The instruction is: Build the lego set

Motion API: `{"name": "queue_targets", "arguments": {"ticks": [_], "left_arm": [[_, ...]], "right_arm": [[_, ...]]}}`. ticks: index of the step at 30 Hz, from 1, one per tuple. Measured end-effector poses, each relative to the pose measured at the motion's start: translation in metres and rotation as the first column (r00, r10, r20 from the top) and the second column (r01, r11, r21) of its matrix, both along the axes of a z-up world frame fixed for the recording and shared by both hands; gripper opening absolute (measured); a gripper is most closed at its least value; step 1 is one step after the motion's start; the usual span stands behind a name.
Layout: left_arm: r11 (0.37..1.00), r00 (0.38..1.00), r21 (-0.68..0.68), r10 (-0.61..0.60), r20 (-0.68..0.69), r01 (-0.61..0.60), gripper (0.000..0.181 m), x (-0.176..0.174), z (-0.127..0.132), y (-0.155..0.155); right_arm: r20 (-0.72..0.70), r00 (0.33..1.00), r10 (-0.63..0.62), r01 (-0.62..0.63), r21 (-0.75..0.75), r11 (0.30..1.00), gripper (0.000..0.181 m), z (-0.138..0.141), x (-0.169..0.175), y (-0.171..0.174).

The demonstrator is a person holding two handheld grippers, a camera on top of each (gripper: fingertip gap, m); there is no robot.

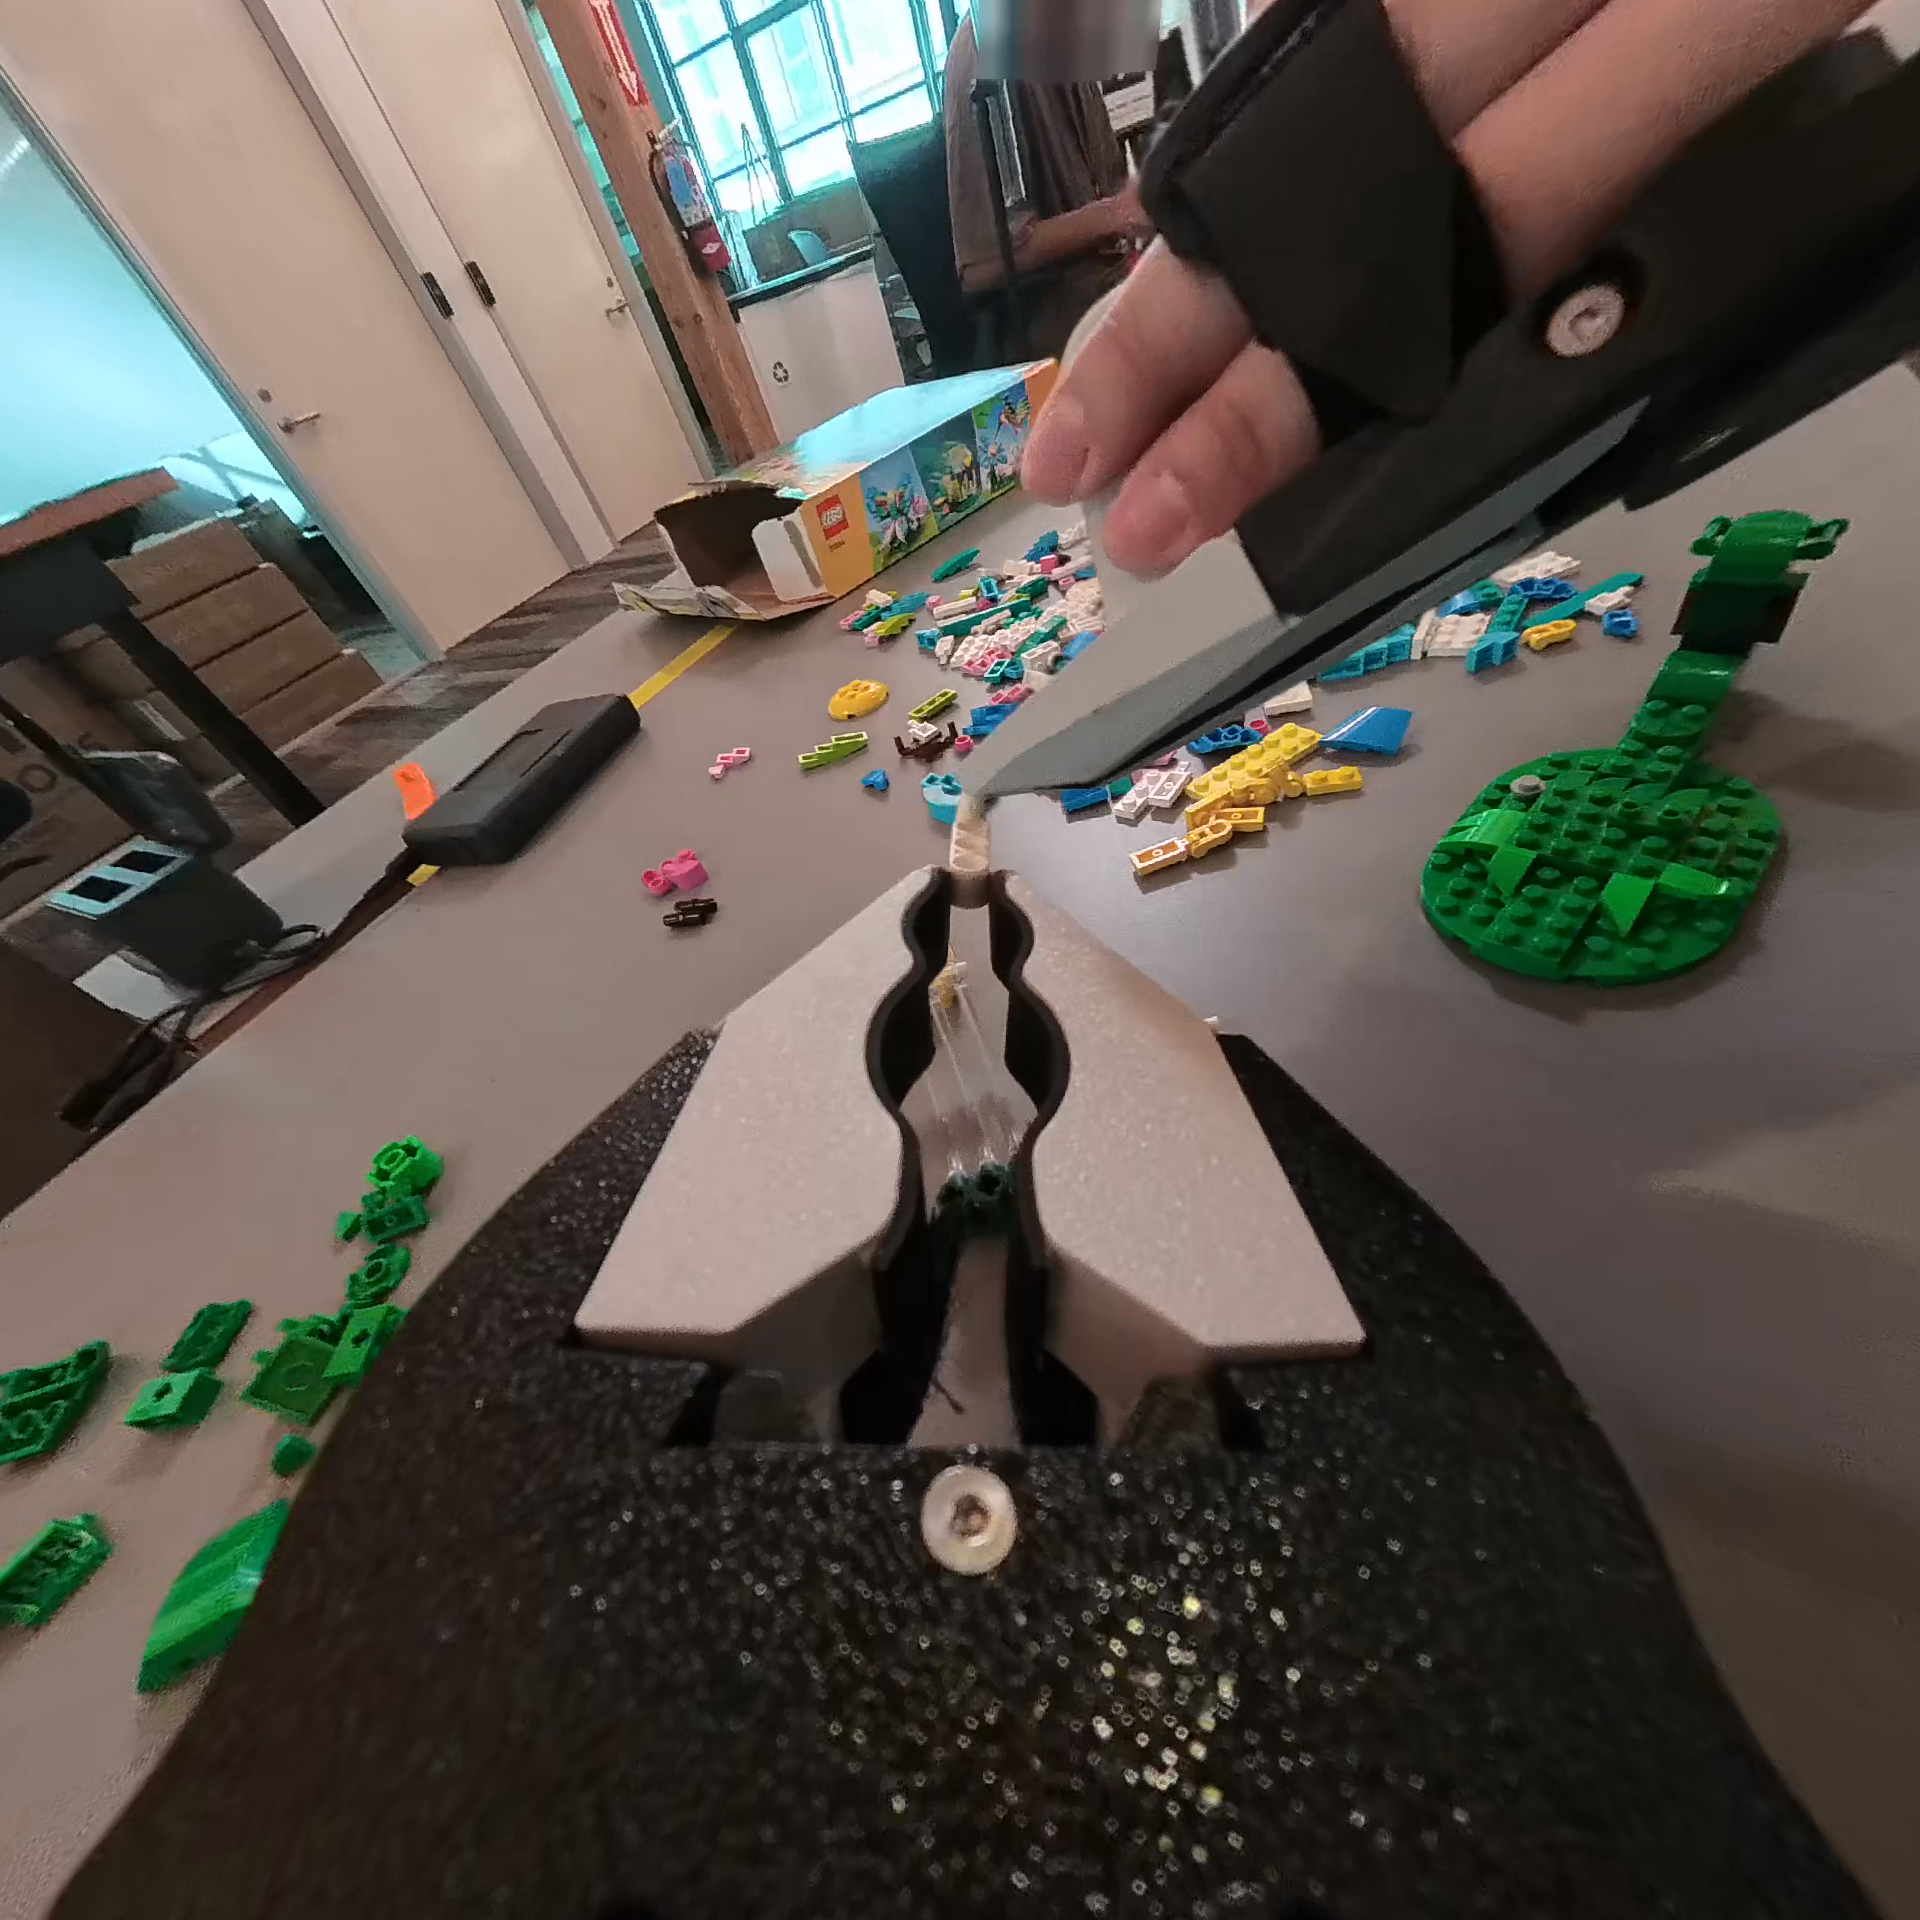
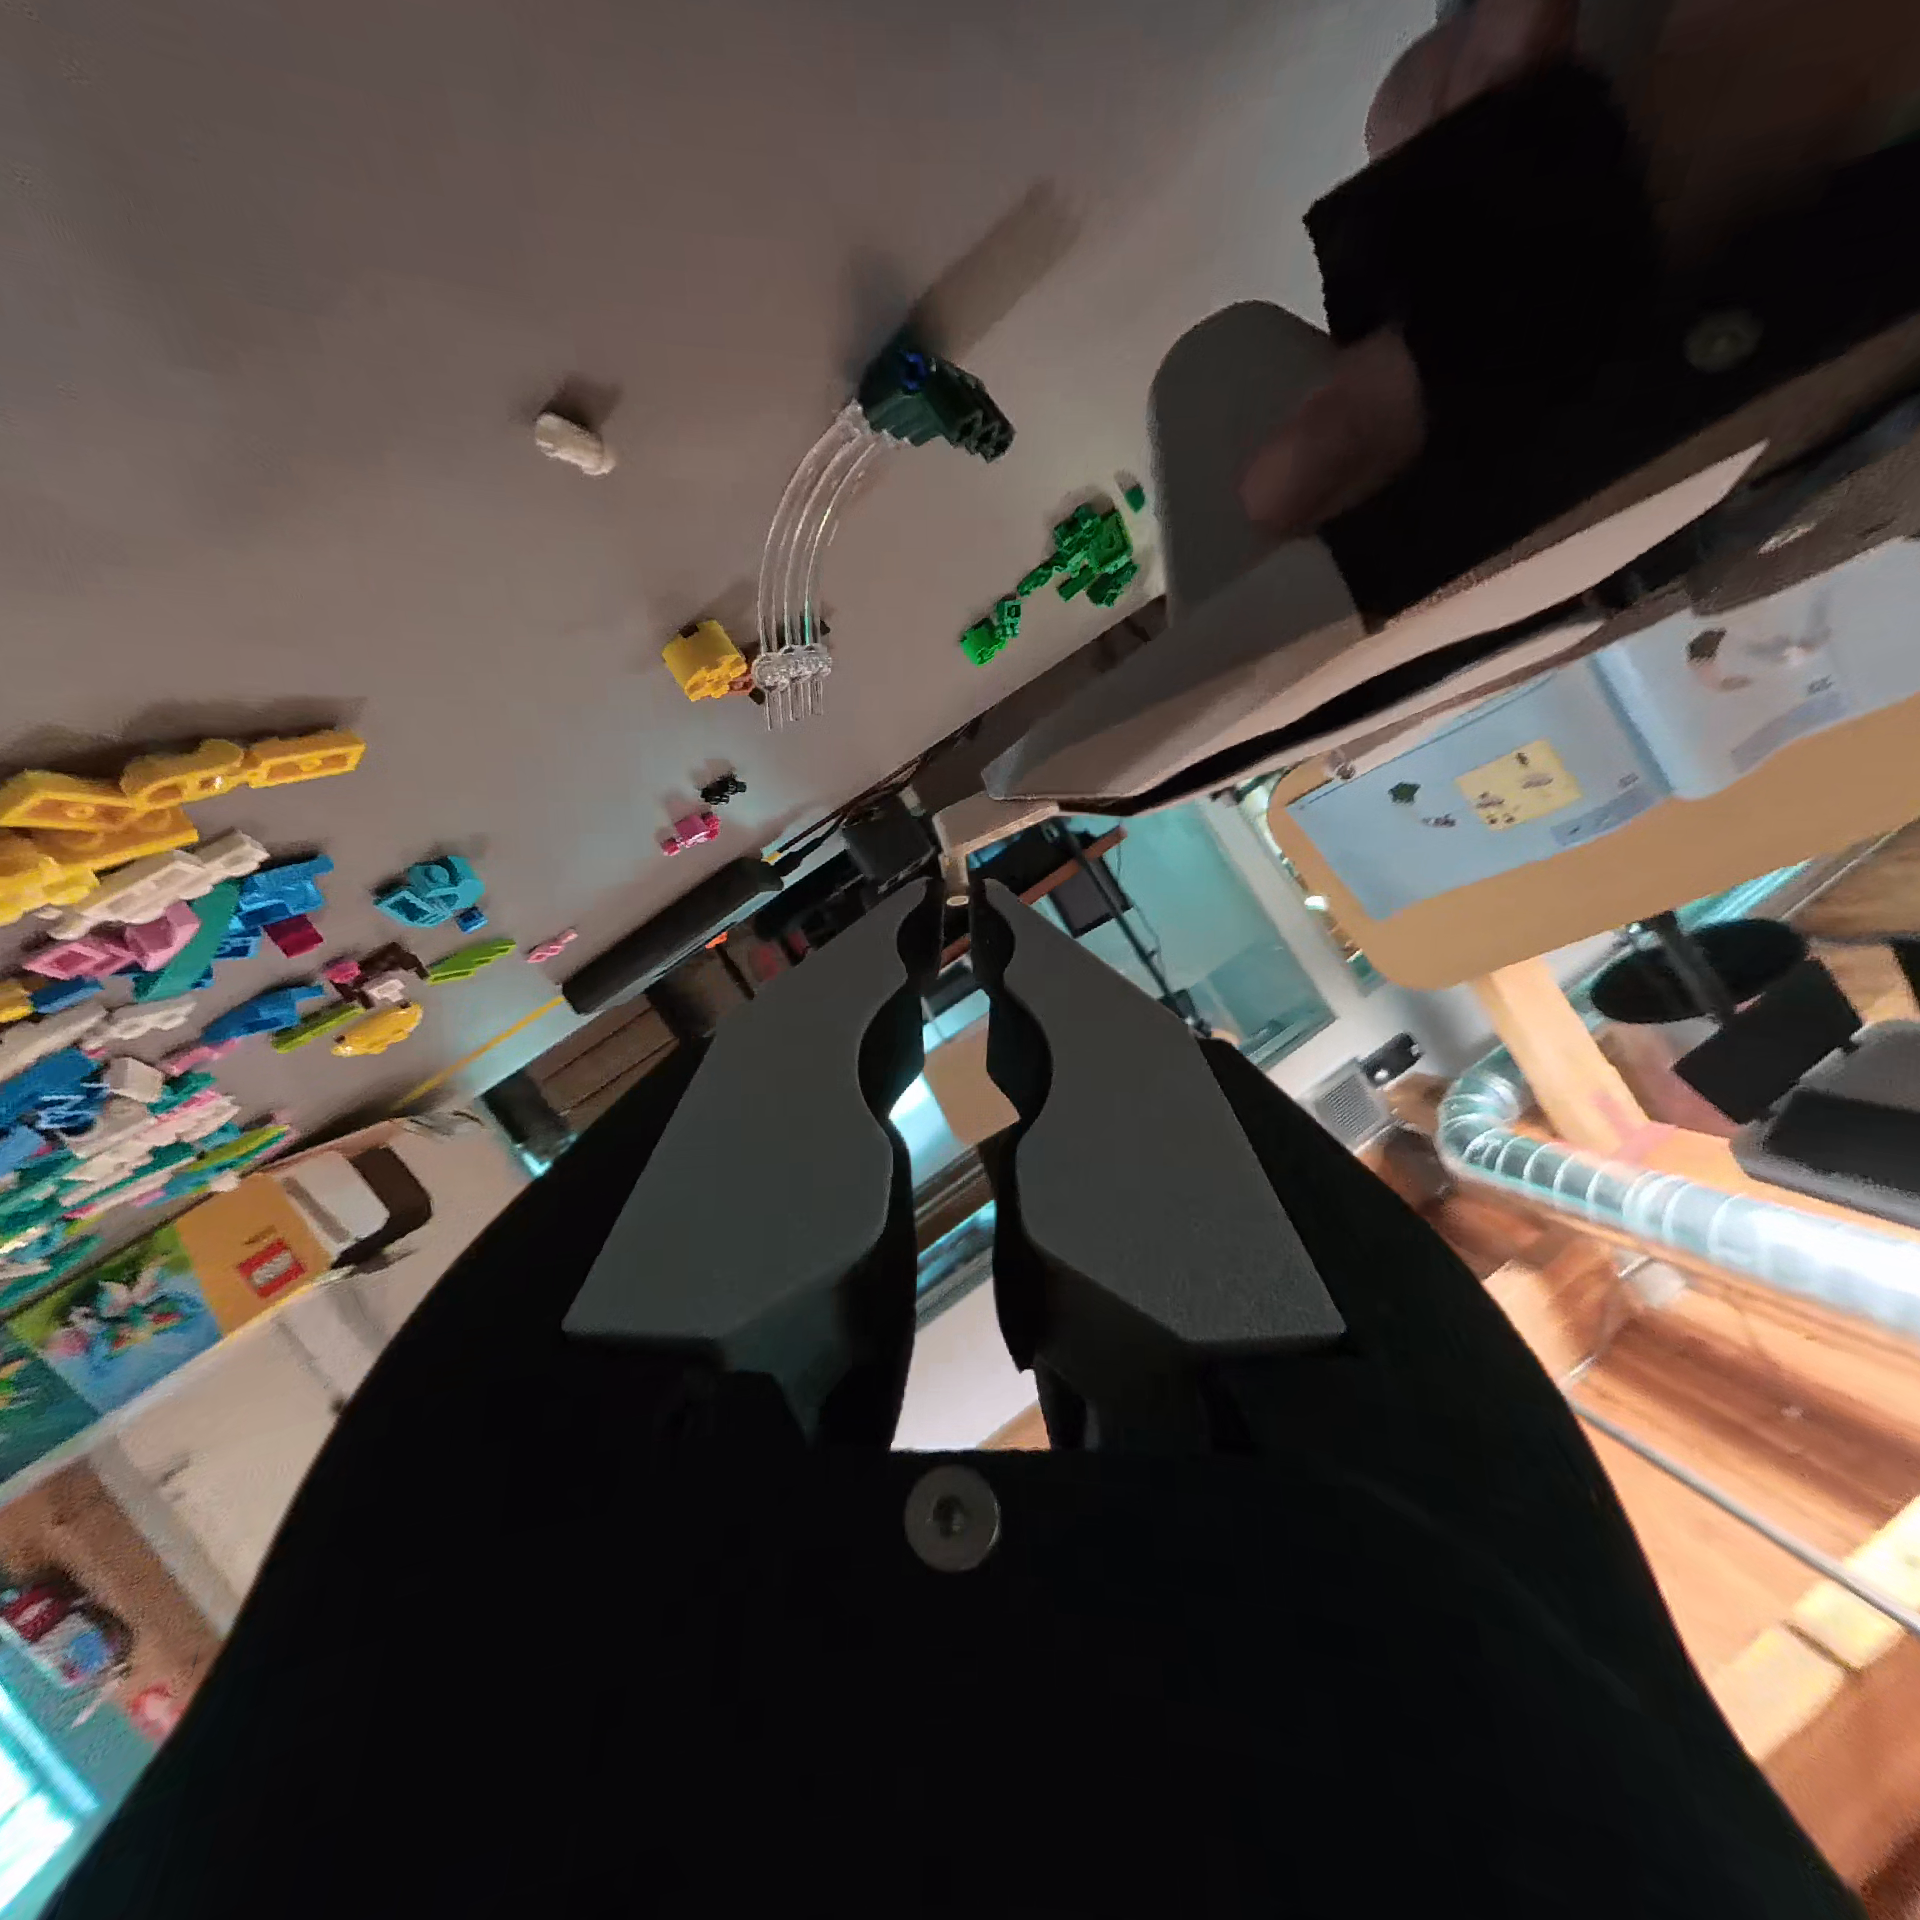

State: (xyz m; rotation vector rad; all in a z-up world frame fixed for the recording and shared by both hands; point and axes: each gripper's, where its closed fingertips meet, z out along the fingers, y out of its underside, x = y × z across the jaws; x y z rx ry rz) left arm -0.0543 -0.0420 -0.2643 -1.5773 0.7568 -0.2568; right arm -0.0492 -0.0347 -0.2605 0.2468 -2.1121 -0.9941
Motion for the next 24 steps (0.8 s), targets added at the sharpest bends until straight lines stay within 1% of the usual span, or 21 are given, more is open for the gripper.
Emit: {"name": "queue_targets", "arguments": {"ticks": [5, 8, 15, 18, 24], "left_arm": [[0.999, 0.999, -0.042, -0.008, 0.048, 0.01, 0.004, 0.0006, -0.0012, 0.0005], [0.998, 0.997, -0.062, -0.008, 0.074, 0.012, 0.004, -0.0005, -0.001, 0.0008], [0.995, 0.997, -0.098, -0.007, 0.083, 0.015, 0.005, 0.0003, -0.0043, 0.0011], [0.994, 0.997, -0.104, -0.012, 0.071, 0.019, 0.005, 0.0013, -0.0061, 0.0009], [0.995, 0.998, -0.102, -0.01, 0.062, 0.016, 0.005, 0.0028, -0.0068, 0.0008]], "right_arm": [[0.055, 0.996, 0.077, -0.078, 0.033, 0.996, 0.004, -0.0008, -0.0004, -0.0004], [0.072, 0.992, 0.108, -0.11, 0.026, 0.994, 0.004, -0.0011, -0.0007, -0.0009], [0.088, 0.99, 0.114, -0.112, -0.023, 0.993, 0.003, -0.0036, 0.0, -0.0001], [0.076, 0.99, 0.116, -0.113, -0.046, 0.993, 0.003, -0.0002, -0.0003, -0.0012], [0.116, 0.986, 0.123, -0.115, -0.074, 0.991, 0.004, -0.0045, 0.0031, -0.0039]]}}
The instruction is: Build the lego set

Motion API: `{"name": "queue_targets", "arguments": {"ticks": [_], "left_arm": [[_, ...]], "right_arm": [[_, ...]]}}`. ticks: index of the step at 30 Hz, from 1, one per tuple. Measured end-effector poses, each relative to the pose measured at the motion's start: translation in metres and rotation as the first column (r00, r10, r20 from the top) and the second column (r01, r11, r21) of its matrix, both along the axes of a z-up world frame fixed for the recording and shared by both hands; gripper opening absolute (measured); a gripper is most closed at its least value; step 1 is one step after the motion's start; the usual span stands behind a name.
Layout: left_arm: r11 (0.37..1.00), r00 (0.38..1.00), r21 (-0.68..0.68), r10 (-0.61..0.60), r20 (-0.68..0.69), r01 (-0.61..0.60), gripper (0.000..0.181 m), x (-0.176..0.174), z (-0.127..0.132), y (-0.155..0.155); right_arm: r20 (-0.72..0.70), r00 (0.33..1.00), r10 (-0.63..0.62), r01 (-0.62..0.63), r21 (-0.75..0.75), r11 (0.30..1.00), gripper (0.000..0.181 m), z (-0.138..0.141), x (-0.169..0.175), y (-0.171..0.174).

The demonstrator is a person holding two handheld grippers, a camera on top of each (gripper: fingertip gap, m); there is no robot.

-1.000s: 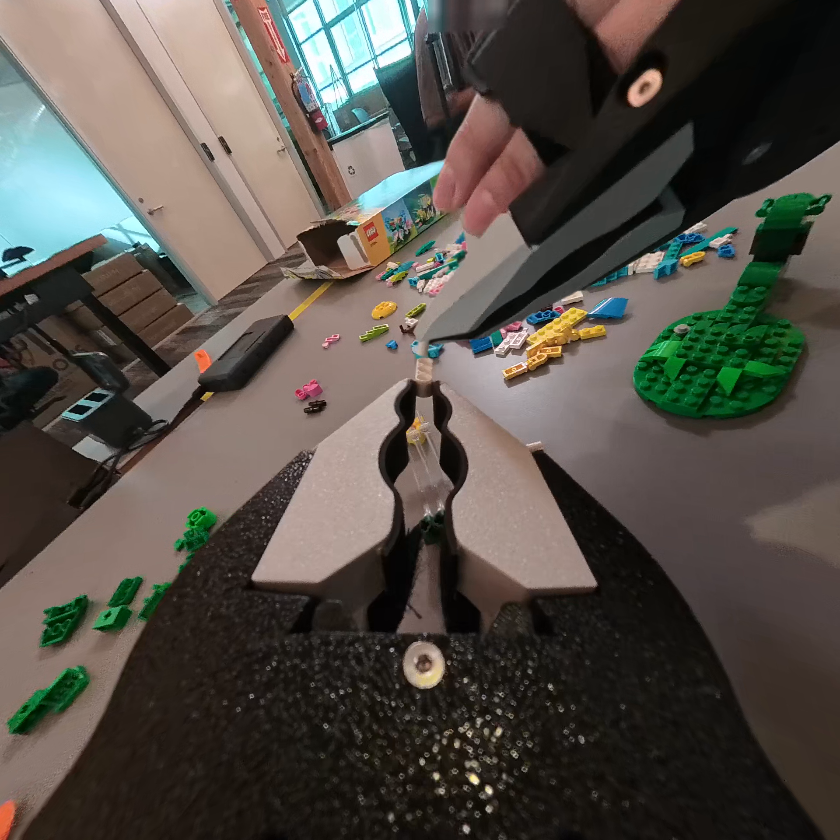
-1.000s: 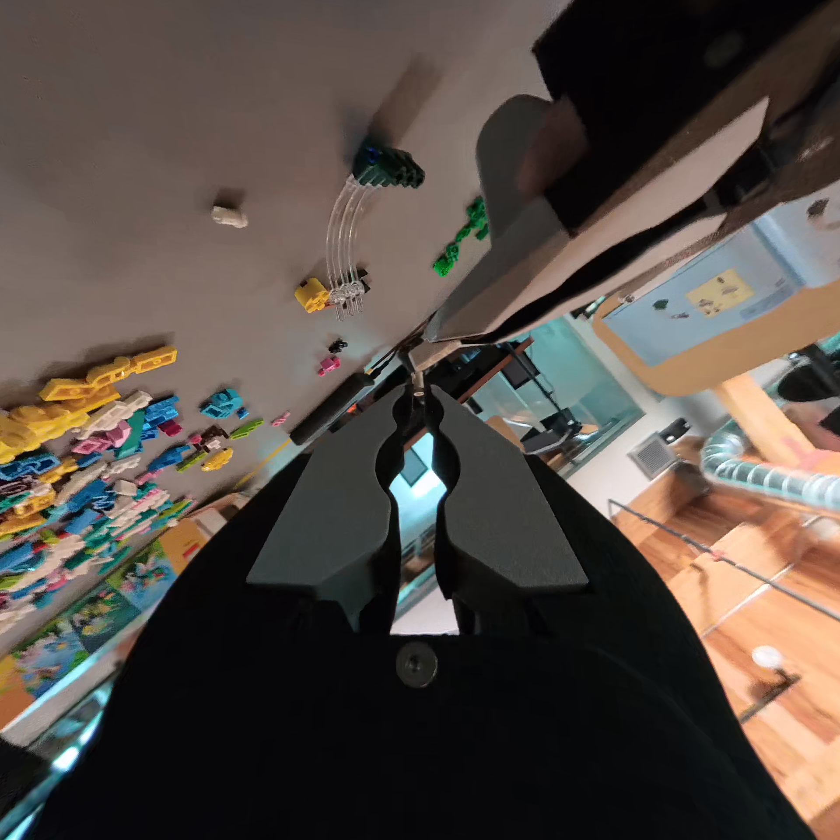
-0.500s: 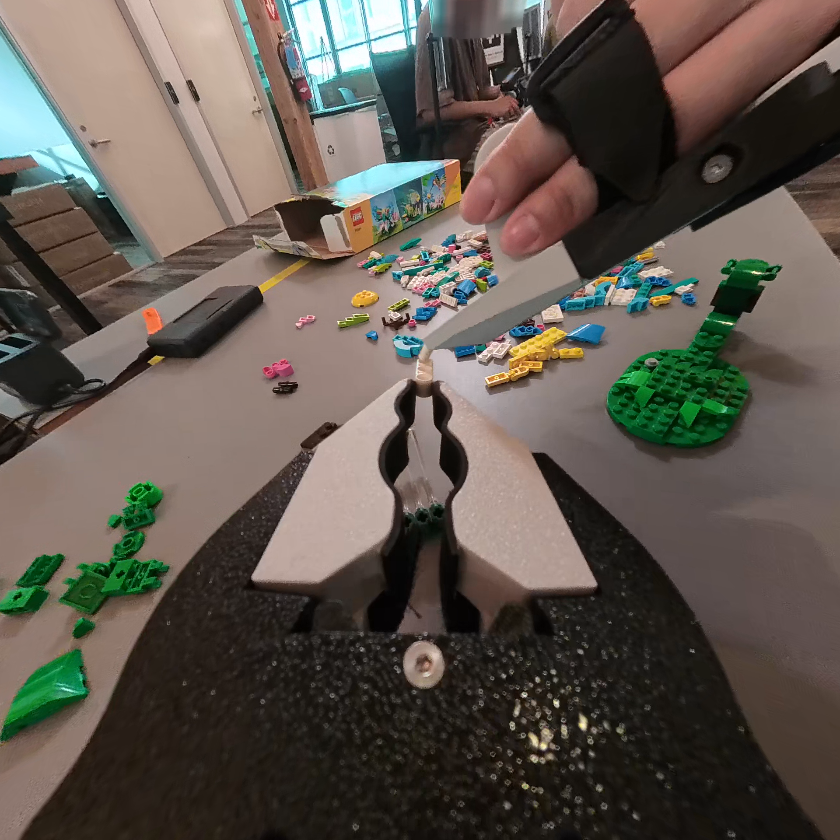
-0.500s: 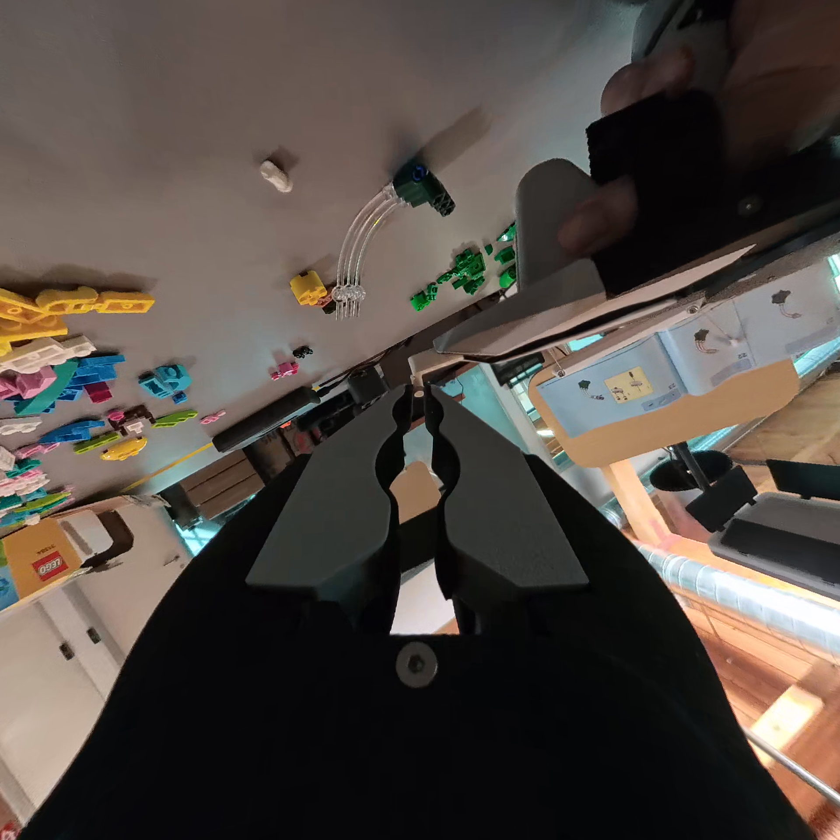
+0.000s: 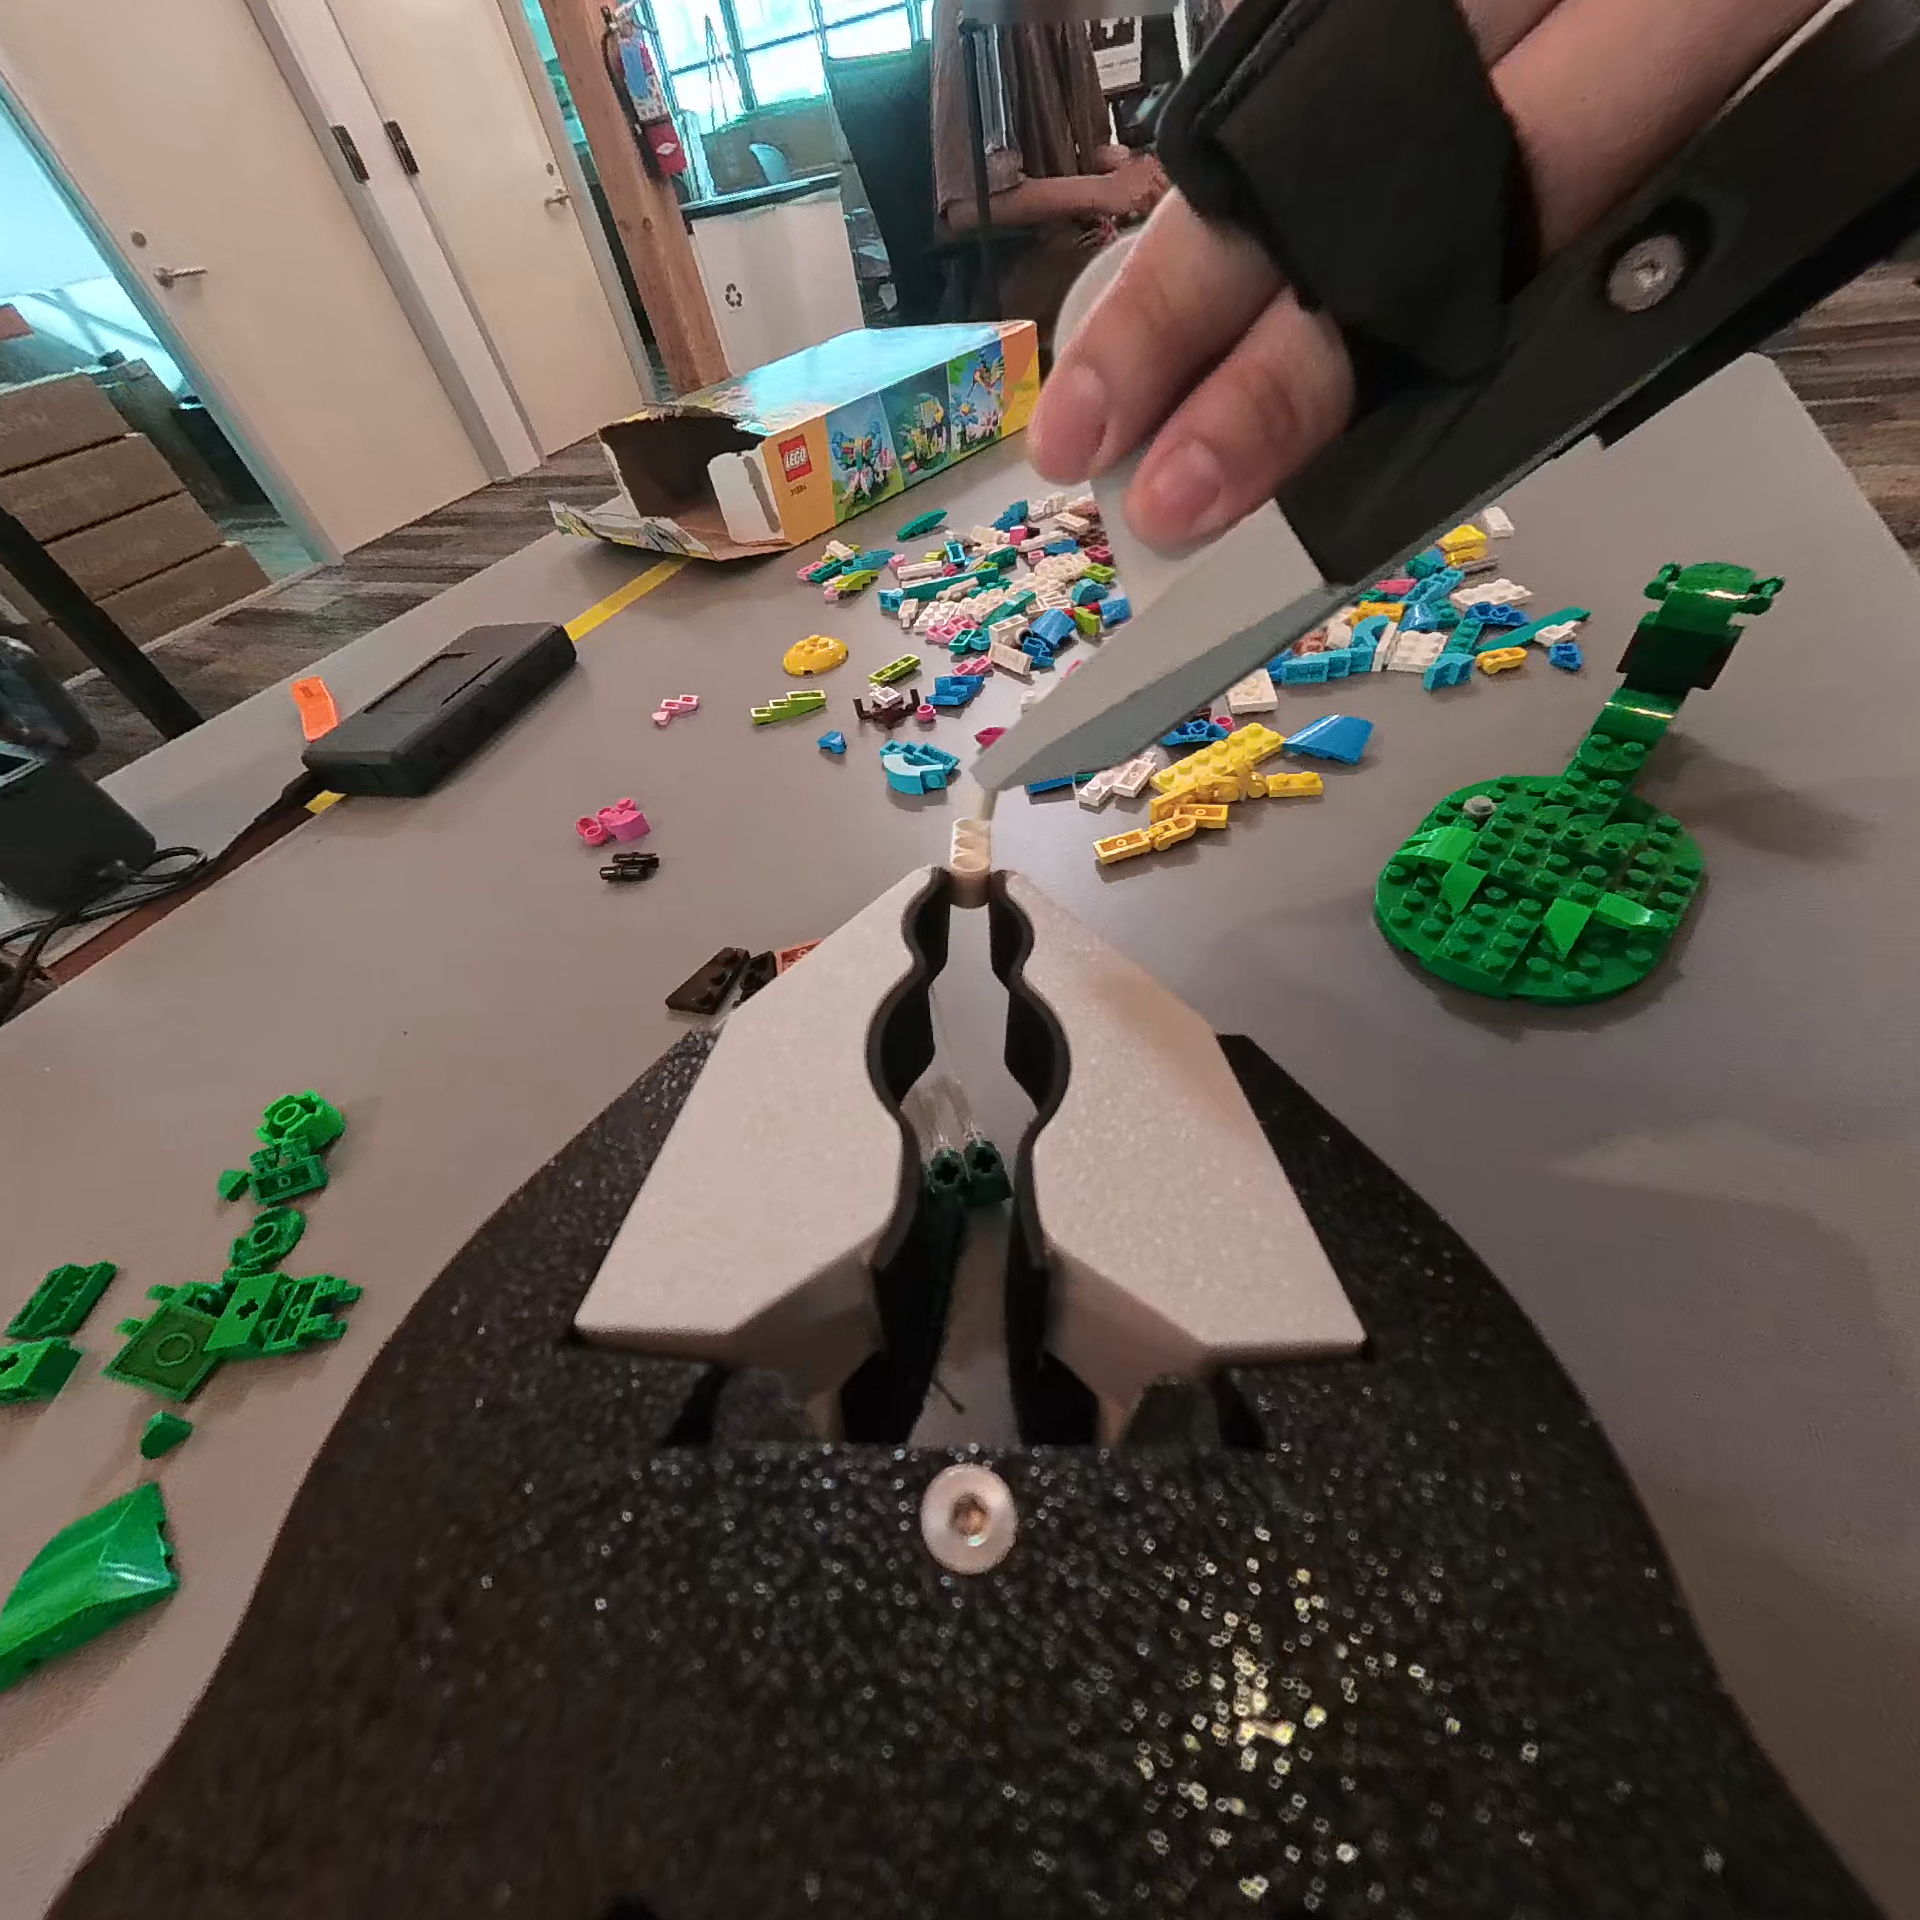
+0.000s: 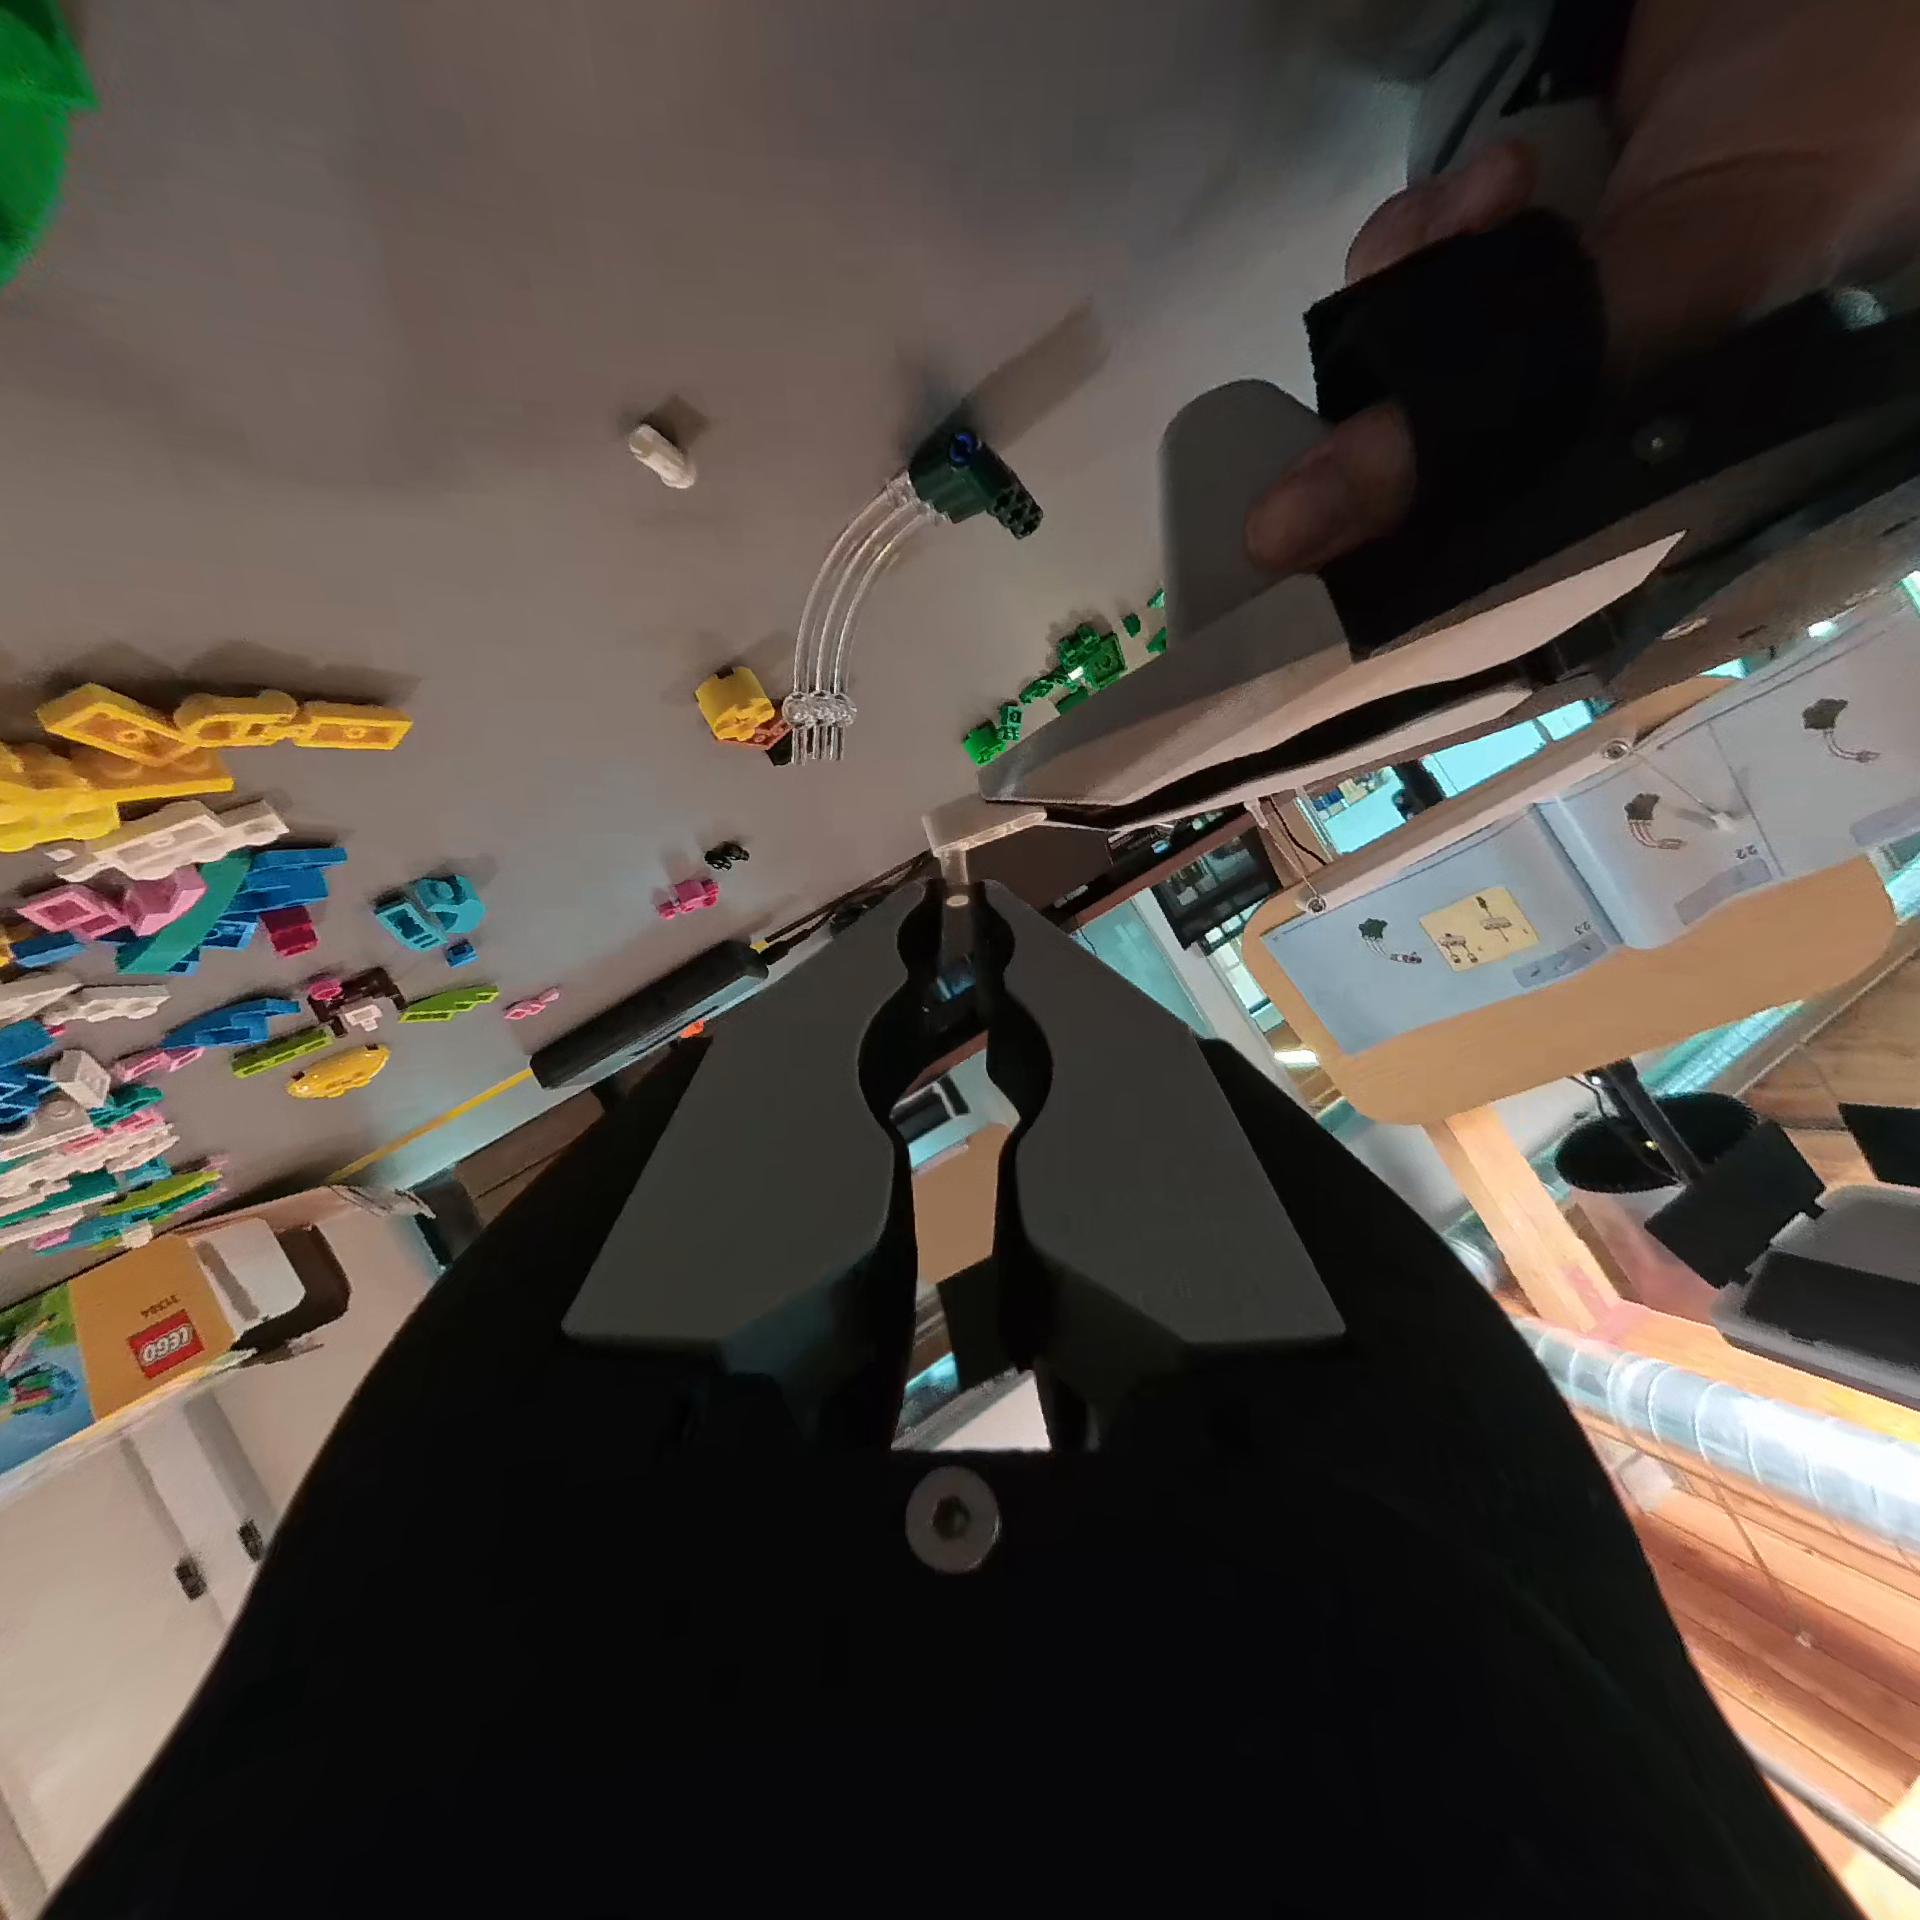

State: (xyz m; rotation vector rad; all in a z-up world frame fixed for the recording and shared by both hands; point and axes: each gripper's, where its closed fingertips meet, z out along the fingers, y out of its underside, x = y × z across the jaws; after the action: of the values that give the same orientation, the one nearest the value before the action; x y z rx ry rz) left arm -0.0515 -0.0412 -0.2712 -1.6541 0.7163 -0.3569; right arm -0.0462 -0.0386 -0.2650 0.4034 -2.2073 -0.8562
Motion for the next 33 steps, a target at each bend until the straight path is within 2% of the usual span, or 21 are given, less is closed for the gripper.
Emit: {"name": "queue_targets", "arguments": {"ticks": [33], "left_arm": [[1.0, 1.0, -0.005, 0.018, 0.002, -0.018, 0.004, -0.005, -0.0003, 0.0025]], "right_arm": [[-0.024, 0.999, -0.025, 0.024, -0.073, 0.997, 0.004, -0.0008, -0.0051, 0.004]]}}
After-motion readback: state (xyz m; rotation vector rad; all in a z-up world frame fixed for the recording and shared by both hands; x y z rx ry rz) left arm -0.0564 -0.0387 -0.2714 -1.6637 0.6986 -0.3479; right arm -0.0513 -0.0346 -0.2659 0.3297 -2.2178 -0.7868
